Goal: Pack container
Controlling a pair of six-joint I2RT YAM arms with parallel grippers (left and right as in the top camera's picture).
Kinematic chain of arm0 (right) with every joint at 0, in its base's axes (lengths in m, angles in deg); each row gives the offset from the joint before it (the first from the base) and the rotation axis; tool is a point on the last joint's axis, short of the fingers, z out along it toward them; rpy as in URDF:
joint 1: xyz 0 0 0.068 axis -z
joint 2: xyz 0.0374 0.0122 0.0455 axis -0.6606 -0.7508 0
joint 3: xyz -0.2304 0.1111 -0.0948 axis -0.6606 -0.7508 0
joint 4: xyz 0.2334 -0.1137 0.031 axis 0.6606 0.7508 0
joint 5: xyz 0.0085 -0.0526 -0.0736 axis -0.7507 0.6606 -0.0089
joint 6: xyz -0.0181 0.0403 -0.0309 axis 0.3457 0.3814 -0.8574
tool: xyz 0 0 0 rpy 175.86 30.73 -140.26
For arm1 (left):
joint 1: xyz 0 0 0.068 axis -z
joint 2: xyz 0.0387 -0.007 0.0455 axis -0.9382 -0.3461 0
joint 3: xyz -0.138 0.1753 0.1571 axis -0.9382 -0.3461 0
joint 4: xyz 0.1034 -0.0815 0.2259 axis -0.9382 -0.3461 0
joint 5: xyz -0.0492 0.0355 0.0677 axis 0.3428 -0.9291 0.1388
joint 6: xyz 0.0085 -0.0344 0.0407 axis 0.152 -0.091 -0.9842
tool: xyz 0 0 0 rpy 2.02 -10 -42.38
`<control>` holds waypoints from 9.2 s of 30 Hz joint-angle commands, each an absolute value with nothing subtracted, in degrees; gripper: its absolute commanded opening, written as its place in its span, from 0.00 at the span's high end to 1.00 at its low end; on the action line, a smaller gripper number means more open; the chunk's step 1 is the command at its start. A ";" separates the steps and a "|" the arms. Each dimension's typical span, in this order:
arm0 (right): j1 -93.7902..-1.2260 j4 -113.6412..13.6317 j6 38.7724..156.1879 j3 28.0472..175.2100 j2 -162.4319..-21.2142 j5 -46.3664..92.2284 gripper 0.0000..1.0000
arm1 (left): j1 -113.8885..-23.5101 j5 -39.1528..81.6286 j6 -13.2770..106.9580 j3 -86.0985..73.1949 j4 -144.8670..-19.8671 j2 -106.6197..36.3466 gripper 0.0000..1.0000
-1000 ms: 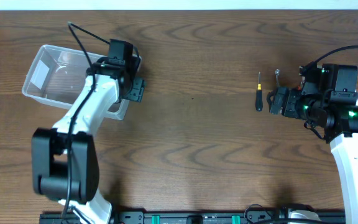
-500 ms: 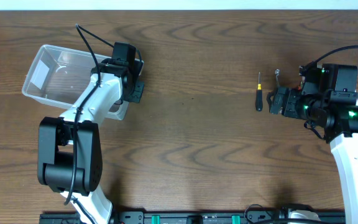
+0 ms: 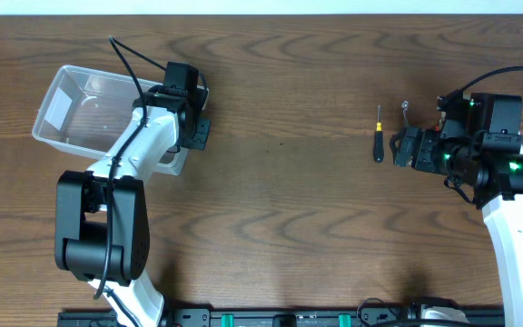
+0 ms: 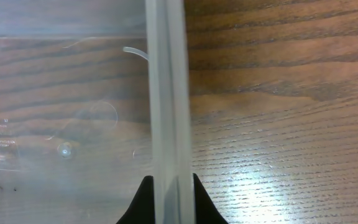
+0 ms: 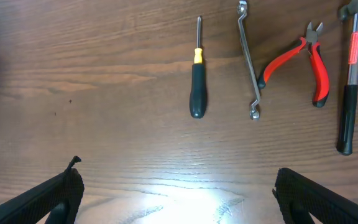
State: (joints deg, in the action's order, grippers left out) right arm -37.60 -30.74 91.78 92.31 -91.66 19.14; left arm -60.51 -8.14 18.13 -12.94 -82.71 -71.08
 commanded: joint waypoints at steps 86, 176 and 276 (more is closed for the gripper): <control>-37.25 -30.93 92.39 93.53 -91.55 18.68 0.01 | -60.30 -16.16 21.56 -12.09 -80.61 -58.75 0.94; -69.09 -52.16 102.88 93.55 -111.37 10.99 0.01 | -97.76 -2.50 -3.09 -10.98 -55.43 -73.99 0.54; -59.28 -45.21 103.93 93.79 -102.00 26.53 0.01 | -82.28 3.49 15.44 -11.17 -75.62 -67.39 0.94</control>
